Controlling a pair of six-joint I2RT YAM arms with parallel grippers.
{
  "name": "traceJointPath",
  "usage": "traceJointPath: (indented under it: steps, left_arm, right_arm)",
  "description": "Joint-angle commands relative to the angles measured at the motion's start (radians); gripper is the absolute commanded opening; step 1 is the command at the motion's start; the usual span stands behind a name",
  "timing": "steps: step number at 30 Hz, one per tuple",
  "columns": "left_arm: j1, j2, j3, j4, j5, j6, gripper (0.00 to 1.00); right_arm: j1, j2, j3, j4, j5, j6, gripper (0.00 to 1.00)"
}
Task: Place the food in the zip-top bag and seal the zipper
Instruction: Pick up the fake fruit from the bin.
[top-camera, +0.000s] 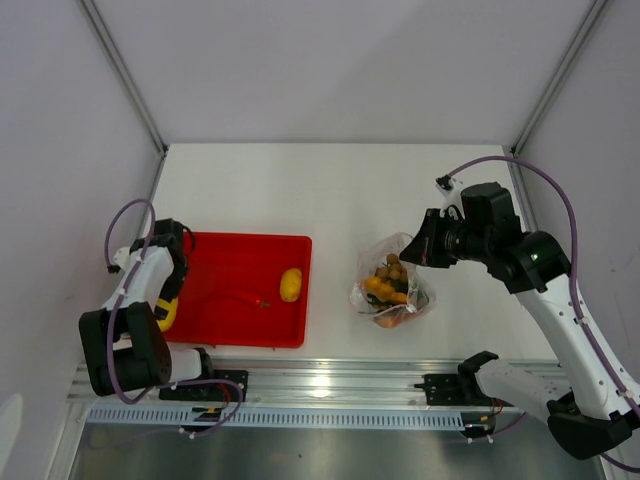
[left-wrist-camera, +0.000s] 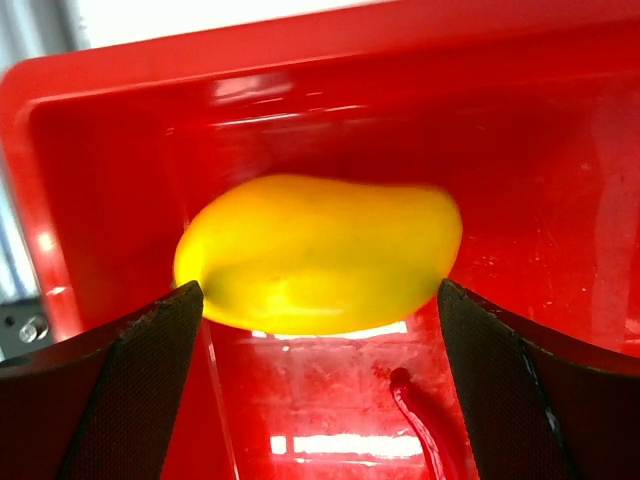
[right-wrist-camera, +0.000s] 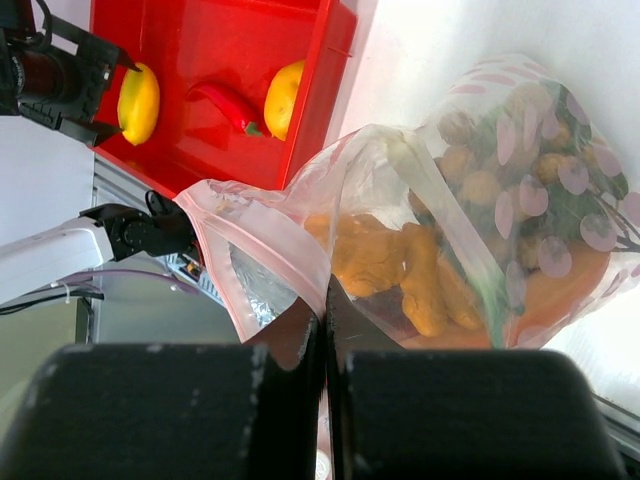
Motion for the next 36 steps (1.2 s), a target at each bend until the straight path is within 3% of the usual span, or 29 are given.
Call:
traceJointPath:
  steps: [1, 4, 13, 23, 28, 36]
  left_arm:
    - [0.018, 0.006, -0.045, 0.144, 0.036, 0.117, 1.0]
    - [0.028, 0.014, -0.07, 0.221, 0.091, 0.171, 0.99]
    - [0.038, 0.032, -0.058, 0.202, 0.093, 0.154, 0.99]
    - [0.039, 0.08, 0.011, 0.149, 0.046, 0.166, 1.0]
    - [0.039, 0.063, 0.037, 0.086, -0.042, 0.154, 0.99]
    - [0.038, 0.046, 0.033, 0.175, -0.068, 0.307, 1.0]
  right_arm:
    - [-0.003, 0.006, 0.004, 0.017, 0.001, -0.019, 0.0]
    - [-0.005, 0.008, 0.005, 0.019, -0.003, -0.019, 0.0]
    - [-0.005, 0.009, 0.011, 0.016, 0.0, -0.019, 0.0]
    - [-0.006, 0.014, 0.019, 0.012, -0.003, -0.02, 0.0]
    - [-0.006, 0.017, 0.019, 0.019, -0.004, -0.018, 0.0]
    - [-0.005, 0.019, 0.011, 0.026, -0.012, -0.015, 0.0]
